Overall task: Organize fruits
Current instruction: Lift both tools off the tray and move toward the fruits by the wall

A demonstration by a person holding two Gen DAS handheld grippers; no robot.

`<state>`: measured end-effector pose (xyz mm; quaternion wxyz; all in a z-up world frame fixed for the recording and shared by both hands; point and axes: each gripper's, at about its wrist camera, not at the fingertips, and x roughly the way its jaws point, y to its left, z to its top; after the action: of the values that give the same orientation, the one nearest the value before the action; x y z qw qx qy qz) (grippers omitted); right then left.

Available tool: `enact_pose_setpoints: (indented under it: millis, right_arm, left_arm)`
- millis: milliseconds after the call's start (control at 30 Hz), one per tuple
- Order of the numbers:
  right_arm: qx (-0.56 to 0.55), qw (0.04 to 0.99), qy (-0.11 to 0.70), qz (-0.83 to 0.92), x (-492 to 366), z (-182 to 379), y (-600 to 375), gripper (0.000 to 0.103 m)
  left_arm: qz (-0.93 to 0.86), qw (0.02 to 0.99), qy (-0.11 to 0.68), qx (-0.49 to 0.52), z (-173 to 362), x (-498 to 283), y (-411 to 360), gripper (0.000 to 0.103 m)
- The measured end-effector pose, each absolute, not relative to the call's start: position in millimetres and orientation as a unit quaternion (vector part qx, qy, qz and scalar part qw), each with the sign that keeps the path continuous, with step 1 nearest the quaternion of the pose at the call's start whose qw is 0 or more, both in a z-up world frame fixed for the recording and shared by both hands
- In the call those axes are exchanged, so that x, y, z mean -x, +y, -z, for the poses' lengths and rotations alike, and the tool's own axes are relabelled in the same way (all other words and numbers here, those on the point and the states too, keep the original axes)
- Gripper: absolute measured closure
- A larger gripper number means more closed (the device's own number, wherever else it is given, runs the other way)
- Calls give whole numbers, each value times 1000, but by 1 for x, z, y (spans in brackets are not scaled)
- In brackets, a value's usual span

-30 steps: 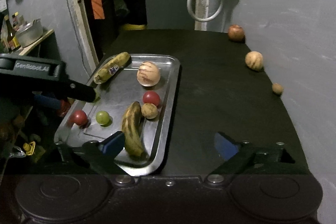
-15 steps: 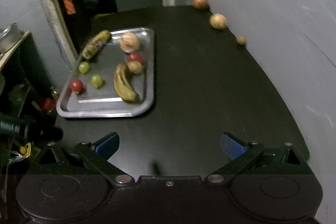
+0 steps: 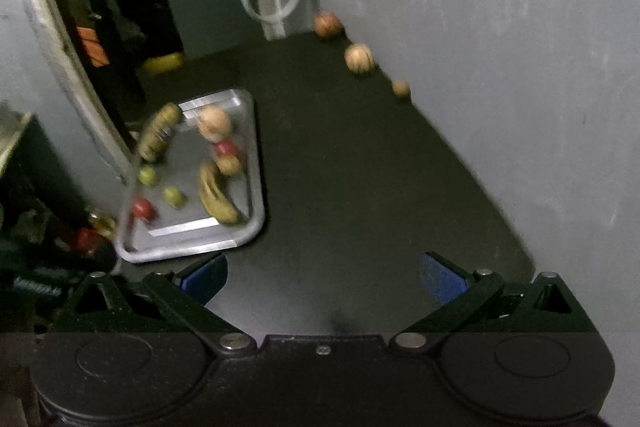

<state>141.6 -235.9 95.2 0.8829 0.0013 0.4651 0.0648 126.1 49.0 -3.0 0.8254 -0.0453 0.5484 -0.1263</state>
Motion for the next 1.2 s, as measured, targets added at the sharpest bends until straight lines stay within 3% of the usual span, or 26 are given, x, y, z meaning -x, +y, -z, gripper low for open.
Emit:
enact_pose_setpoints:
  millis: [300,467,600,733,1033,1200]
  right_arm:
    - [-60,909,404,-82,-177,-258,-265,1]
    - [-94,929,354,-59,-193,-286,-261,1]
    - [-133,940,313,-2,-219,-251,-253,1]
    - [-194,936,279,87,-251,-183,-250,1]
    - [-138,936,279,163,-327,-37,-251,1]
    - [-130,930,295,176,-362,14,-250,8]
  left_arm:
    - [183,867,450,-106,-126,-194,60,1]
    - [218,886,385,-139,-181,-233,43,1]
    - [241,890,357,-147,-185,-271,16,1]
    - [247,887,361,-146,-161,-322,-15,1]
    - [278,870,380,-144,-80,-417,-75,1]
    - [293,862,386,-149,-34,-459,-109,1]
